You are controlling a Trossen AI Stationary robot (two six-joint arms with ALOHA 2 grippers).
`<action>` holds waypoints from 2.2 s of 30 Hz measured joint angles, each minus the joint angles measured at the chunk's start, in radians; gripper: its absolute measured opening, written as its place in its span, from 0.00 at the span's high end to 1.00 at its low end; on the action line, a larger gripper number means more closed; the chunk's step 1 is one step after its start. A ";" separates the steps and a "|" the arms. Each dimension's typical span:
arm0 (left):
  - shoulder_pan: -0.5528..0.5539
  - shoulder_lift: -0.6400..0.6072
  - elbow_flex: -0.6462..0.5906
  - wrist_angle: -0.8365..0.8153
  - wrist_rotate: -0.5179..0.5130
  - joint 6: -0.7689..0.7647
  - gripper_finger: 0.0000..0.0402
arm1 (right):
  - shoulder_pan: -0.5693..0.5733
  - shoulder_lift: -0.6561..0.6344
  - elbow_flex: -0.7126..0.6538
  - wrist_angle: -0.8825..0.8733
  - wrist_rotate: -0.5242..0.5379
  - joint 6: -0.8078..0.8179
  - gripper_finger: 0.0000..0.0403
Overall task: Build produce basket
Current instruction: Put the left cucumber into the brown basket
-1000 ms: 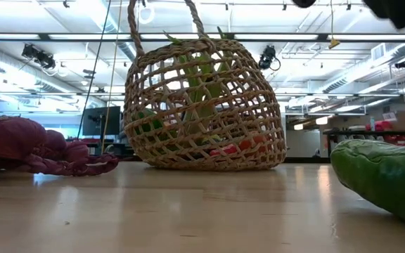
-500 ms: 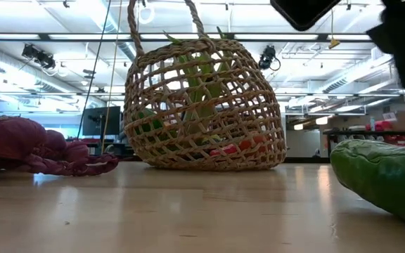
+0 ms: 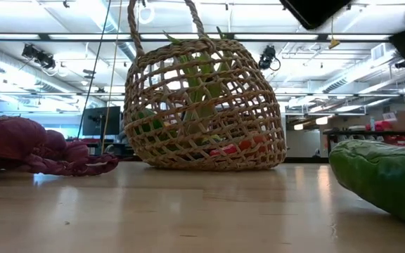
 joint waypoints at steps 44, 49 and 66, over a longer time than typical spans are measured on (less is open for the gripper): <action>0.008 0.043 0.001 -0.004 -0.008 -0.004 0.19 | -0.006 0.088 0.001 -0.097 -0.148 0.085 0.34; 0.008 0.043 0.001 -0.004 -0.008 -0.004 0.19 | -0.006 0.088 0.001 -0.106 -0.148 0.085 0.40; 0.008 0.041 0.001 -0.005 -0.008 -0.001 0.19 | -0.009 0.070 0.001 -0.102 -0.190 -0.011 0.60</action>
